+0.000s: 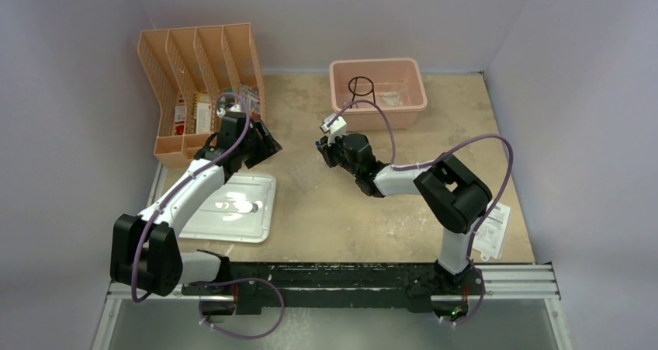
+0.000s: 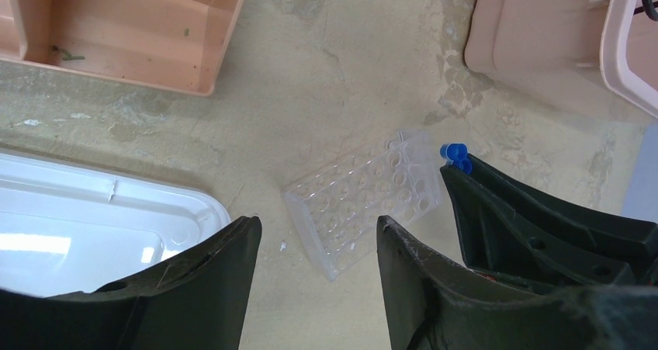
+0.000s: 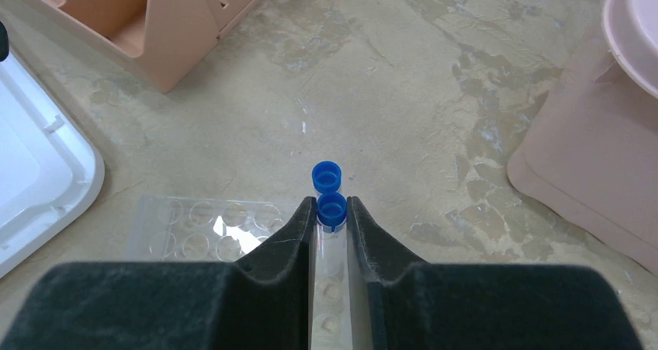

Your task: Organize the chemistry lab equipment

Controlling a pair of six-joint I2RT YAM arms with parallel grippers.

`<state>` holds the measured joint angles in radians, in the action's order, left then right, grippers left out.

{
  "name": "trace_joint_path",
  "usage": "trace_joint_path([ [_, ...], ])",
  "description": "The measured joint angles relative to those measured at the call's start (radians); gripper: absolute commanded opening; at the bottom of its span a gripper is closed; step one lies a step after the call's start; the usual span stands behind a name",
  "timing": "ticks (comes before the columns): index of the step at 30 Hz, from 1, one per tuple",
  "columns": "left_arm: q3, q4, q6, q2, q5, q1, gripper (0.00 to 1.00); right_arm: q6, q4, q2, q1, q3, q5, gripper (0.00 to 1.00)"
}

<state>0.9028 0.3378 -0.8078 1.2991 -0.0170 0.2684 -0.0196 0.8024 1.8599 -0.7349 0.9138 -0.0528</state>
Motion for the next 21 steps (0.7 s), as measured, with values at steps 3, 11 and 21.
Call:
trace_joint_path([
  [3,0.000,0.000,0.000,0.000,0.000,0.000,0.56,-0.007,0.016,0.000,0.000,-0.009,-0.006,0.19],
  [11,0.000,0.000,-0.001,0.000,0.002,0.000,0.56,-0.045,0.003,-0.008,-0.003,-0.011,-0.051,0.24],
  [21,-0.014,0.007,-0.001,-0.055,0.011,0.000,0.56,-0.096,-0.075,-0.029,-0.004,-0.011,-0.087,0.41],
])
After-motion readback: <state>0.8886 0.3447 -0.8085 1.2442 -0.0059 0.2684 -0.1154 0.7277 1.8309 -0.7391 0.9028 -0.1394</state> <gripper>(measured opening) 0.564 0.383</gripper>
